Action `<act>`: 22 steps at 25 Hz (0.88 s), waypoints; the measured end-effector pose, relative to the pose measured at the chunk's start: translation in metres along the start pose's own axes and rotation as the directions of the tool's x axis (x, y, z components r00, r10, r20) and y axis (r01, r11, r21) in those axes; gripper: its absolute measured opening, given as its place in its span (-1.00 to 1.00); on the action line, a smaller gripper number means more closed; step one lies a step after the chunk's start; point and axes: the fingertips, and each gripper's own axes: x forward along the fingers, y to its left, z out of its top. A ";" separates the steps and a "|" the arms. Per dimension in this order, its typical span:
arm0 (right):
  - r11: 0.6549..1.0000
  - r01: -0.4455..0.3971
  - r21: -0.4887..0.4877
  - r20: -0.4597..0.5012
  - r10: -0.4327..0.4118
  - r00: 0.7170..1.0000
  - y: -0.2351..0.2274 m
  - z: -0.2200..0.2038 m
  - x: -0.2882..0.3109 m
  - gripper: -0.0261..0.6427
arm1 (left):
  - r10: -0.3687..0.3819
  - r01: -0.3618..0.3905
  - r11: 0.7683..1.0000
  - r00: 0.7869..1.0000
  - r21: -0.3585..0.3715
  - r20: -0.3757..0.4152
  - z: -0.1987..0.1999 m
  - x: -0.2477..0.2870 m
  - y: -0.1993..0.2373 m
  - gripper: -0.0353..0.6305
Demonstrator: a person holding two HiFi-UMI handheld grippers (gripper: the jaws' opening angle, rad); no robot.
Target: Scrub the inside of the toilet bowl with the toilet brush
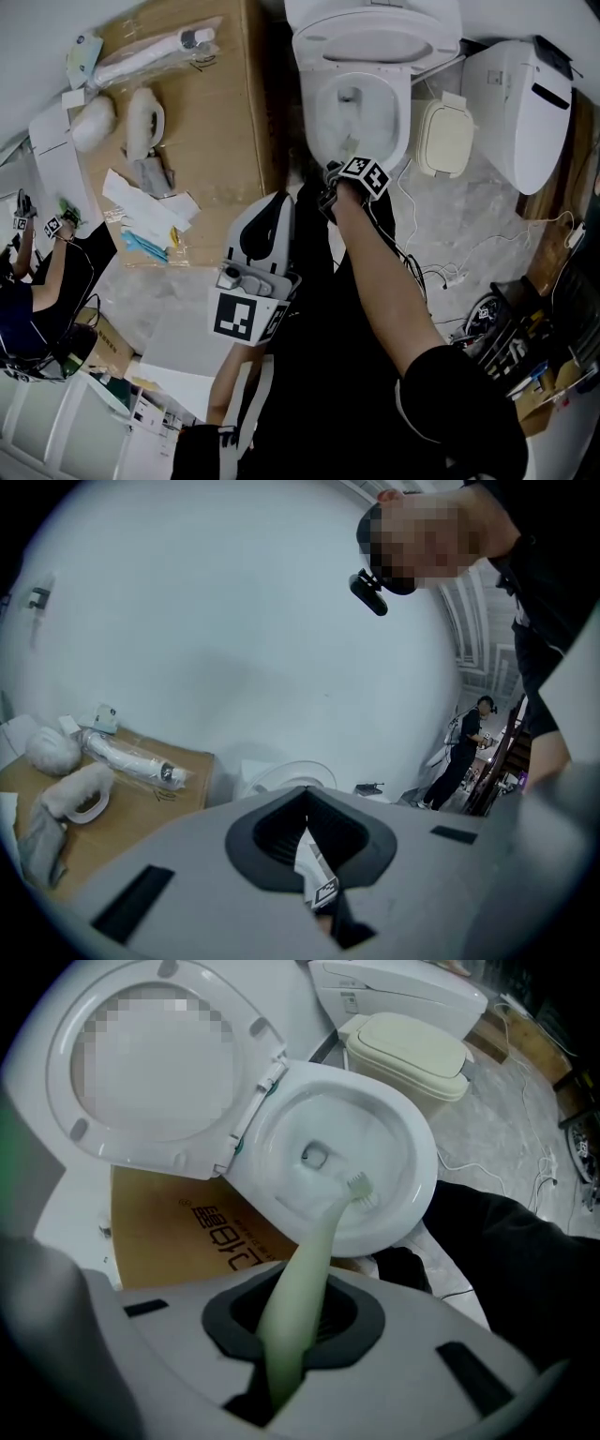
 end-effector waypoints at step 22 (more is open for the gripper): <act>0.947 -0.172 -0.270 -0.089 0.153 0.984 -0.009 0.094 -0.054 -0.77 | -0.055 0.055 0.998 0.998 -0.003 -0.020 -0.006 0.064 -0.061 -0.87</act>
